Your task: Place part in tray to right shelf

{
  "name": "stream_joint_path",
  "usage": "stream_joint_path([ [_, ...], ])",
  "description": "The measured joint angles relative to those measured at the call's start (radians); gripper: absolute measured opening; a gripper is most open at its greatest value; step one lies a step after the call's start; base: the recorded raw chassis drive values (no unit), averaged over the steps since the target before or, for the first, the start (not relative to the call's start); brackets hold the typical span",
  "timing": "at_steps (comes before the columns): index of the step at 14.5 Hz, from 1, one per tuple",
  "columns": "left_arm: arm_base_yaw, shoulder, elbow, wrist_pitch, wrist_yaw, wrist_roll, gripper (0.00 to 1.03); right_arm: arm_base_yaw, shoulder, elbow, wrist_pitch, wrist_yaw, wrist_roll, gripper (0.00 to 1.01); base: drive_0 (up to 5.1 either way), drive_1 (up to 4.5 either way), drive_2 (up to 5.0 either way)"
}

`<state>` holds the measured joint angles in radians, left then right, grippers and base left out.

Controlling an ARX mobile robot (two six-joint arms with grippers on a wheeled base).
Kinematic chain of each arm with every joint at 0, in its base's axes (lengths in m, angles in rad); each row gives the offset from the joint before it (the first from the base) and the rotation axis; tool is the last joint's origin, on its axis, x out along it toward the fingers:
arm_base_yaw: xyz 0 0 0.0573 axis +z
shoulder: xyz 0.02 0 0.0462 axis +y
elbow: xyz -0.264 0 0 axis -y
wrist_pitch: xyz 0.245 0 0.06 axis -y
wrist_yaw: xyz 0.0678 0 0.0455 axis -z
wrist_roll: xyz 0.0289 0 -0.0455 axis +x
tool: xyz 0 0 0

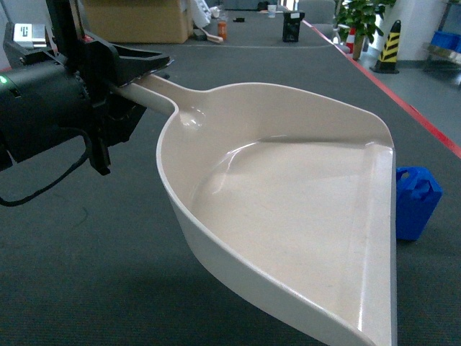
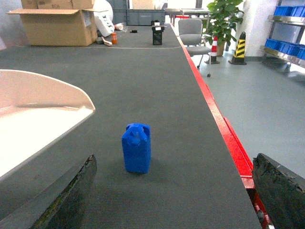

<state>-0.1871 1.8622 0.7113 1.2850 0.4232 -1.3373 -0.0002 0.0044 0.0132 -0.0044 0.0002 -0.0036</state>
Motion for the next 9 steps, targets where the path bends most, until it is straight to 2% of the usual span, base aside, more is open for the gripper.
stream_joint_path([
  [8,0.001,0.000,0.000,-0.004,-0.002,0.002,0.13,0.000,0.000,0.000,0.000,0.000,0.000,0.98,0.0,0.00,0.0],
  [9,0.002,0.000,0.000,-0.004,-0.003,0.002,0.13,0.028,0.039,0.030,-0.097,0.088,-0.013,0.98,0.0,0.00,0.0],
])
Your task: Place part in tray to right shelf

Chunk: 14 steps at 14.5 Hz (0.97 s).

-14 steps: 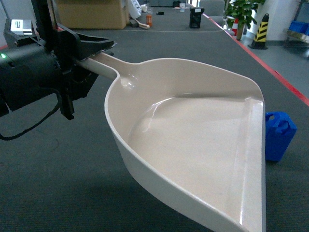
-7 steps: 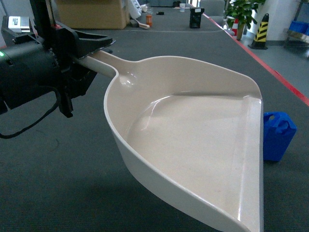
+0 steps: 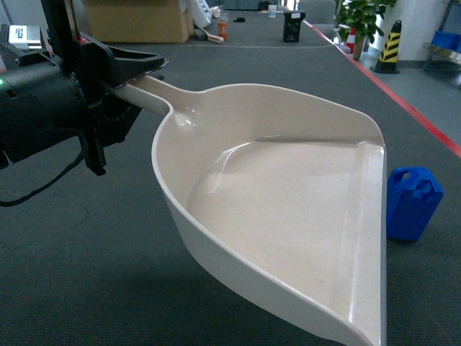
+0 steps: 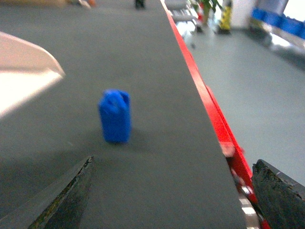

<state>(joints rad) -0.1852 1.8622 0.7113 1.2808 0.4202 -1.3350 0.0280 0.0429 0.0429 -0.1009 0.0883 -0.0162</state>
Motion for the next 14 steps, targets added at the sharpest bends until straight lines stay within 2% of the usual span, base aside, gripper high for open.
stream_joint_path([
  [1,0.001,0.000,0.000,0.000,-0.001,0.000,0.13,0.003,0.165,0.041,0.007,0.095,-0.008,0.98,0.0,0.00,0.0],
  [2,-0.001,0.000,0.000,0.005,0.002,0.000,0.13,-0.062,0.345,0.091,0.090,0.082,-0.008,0.98,0.0,0.00,0.0],
  [3,-0.002,0.000,0.000,-0.001,0.002,0.000,0.13,-0.123,0.505,0.134,0.192,0.002,-0.021,0.98,0.0,0.00,0.0],
  [4,0.000,0.000,0.000,0.004,0.000,0.000,0.13,-0.175,0.884,0.236,0.367,-0.153,-0.072,0.98,0.0,0.00,0.0],
  [5,0.001,0.000,0.000,0.000,0.000,0.000,0.13,-0.156,1.327,0.451,0.405,-0.314,-0.137,0.98,0.0,0.00,0.0],
  [6,0.001,0.000,0.000,0.000,0.000,0.000,0.13,-0.111,1.589,0.650,0.380,-0.367,-0.196,0.98,0.0,0.00,0.0],
  [7,0.001,0.000,0.000,0.000,0.000,0.000,0.13,-0.091,1.681,0.748,0.359,-0.383,-0.218,0.98,0.0,0.00,0.0],
  [10,0.001,0.000,0.000,0.000,0.000,0.000,0.13,-0.074,1.757,0.834,0.325,-0.411,-0.233,0.98,0.0,0.00,0.0],
  [11,0.001,0.000,0.000,0.000,0.000,0.000,0.13,-0.064,1.801,0.881,0.297,-0.435,-0.236,0.98,0.0,0.00,0.0],
  [12,0.001,0.000,0.000,0.000,0.000,0.000,0.13,-0.038,1.868,0.949,0.282,-0.450,-0.242,0.98,0.0,0.00,0.0],
  [13,0.001,0.000,0.000,0.000,0.000,0.000,0.13,-0.003,1.958,0.992,0.334,-0.362,-0.255,0.91,0.0,0.00,0.0],
  [14,0.001,0.000,0.000,0.000,0.000,0.000,0.13,-0.003,1.957,0.948,0.390,-0.312,-0.230,0.58,0.0,0.00,0.0],
])
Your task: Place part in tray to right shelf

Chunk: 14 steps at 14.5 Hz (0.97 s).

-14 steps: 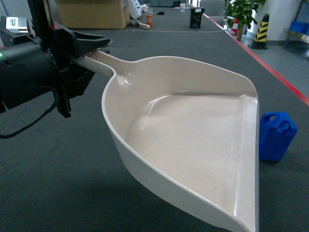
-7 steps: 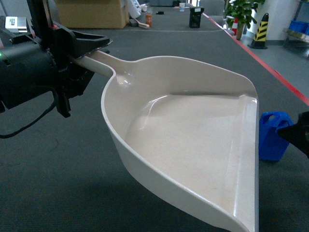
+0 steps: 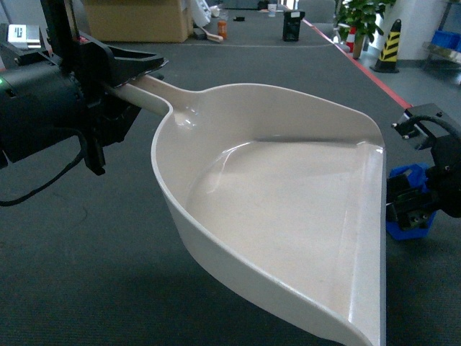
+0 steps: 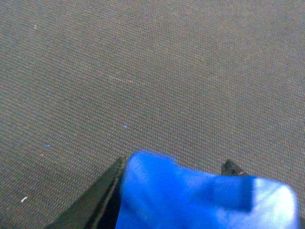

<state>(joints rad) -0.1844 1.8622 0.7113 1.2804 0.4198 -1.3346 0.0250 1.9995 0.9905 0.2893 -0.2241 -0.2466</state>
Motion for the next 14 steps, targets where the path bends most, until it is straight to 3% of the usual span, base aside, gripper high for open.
stream_joint_path([
  [1,0.000,0.000,0.000,0.000,0.002,0.000,0.13,-0.006,-0.045,-0.035,0.000,0.001,0.008,0.48,0.0,0.00,0.0],
  [6,0.000,0.000,0.000,0.000,0.000,0.000,0.13,-0.043,-0.393,-0.156,-0.035,-0.103,0.042,0.46,0.0,0.00,0.0],
  [8,0.000,0.000,0.000,0.001,0.000,0.000,0.13,-0.008,-0.520,-0.156,-0.018,-0.135,0.081,0.46,0.0,0.00,0.0],
  [11,-0.001,0.000,0.000,0.000,0.001,0.000,0.13,0.047,-0.586,-0.155,0.010,-0.140,0.113,0.46,0.0,0.00,0.0],
  [12,-0.002,0.000,0.000,0.000,0.001,0.000,0.13,0.084,-0.608,-0.149,0.019,-0.145,0.141,0.46,0.0,0.00,0.0],
  [13,-0.002,0.000,0.000,0.001,0.000,0.000,0.13,0.181,-0.608,-0.134,0.055,-0.128,0.196,0.46,0.0,0.00,0.0],
  [14,-0.002,0.000,0.000,0.001,0.000,0.000,0.13,0.270,-0.562,-0.121,0.063,-0.086,0.217,0.46,0.0,0.00,0.0],
])
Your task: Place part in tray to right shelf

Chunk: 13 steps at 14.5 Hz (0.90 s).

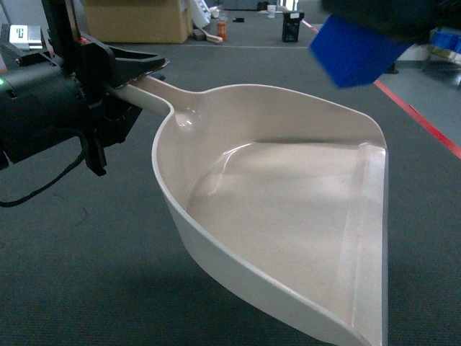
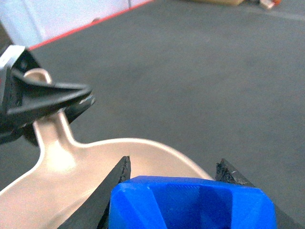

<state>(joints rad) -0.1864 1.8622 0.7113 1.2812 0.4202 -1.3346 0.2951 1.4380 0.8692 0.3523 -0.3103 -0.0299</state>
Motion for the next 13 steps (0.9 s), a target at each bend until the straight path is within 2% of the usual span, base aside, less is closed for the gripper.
stream_joint_path([
  [1,0.000,0.000,0.000,-0.002,0.001,0.007,0.13,0.169,0.177,0.026,-0.008,0.098,0.039,0.63,0.0,0.00,0.0],
  [2,0.001,0.000,0.000,-0.001,-0.001,0.007,0.13,0.146,0.103,0.026,0.039,0.145,0.040,0.98,0.0,0.00,0.0],
  [3,0.001,0.000,0.000,-0.002,0.000,0.006,0.13,0.078,-0.007,-0.011,0.051,0.158,0.044,0.97,0.0,0.00,0.0],
  [4,0.001,0.000,0.000,-0.002,0.000,0.006,0.13,0.035,-0.084,-0.054,0.043,0.163,0.052,0.98,0.0,0.00,0.0],
  [5,0.001,0.000,0.000,-0.001,0.000,0.007,0.13,-0.012,-0.183,-0.122,0.062,0.214,0.042,0.98,0.0,0.00,0.0],
  [6,0.001,0.000,0.000,-0.002,0.000,0.006,0.13,-0.041,-0.243,-0.169,0.090,0.267,0.012,0.98,0.0,0.00,0.0],
  [7,0.001,0.000,0.000,-0.002,0.000,0.007,0.13,-0.122,-0.390,-0.288,0.117,0.395,-0.085,0.98,0.0,0.00,0.0],
  [8,0.002,0.000,0.000,-0.001,-0.001,0.006,0.13,-0.201,-0.491,-0.385,0.104,0.413,-0.134,0.98,0.0,0.00,0.0],
  [9,0.003,0.000,0.000,-0.001,-0.001,0.007,0.13,-0.246,-0.545,-0.459,0.092,0.419,-0.164,0.98,0.0,0.00,0.0],
  [11,-0.001,0.000,0.000,0.000,-0.001,0.007,0.13,-0.247,-0.539,-0.489,0.088,0.410,-0.198,0.98,0.0,0.00,0.0],
  [13,-0.004,0.000,0.000,-0.002,0.006,0.007,0.13,-0.237,-0.539,-0.487,0.092,0.400,-0.212,0.98,0.0,0.00,0.0],
])
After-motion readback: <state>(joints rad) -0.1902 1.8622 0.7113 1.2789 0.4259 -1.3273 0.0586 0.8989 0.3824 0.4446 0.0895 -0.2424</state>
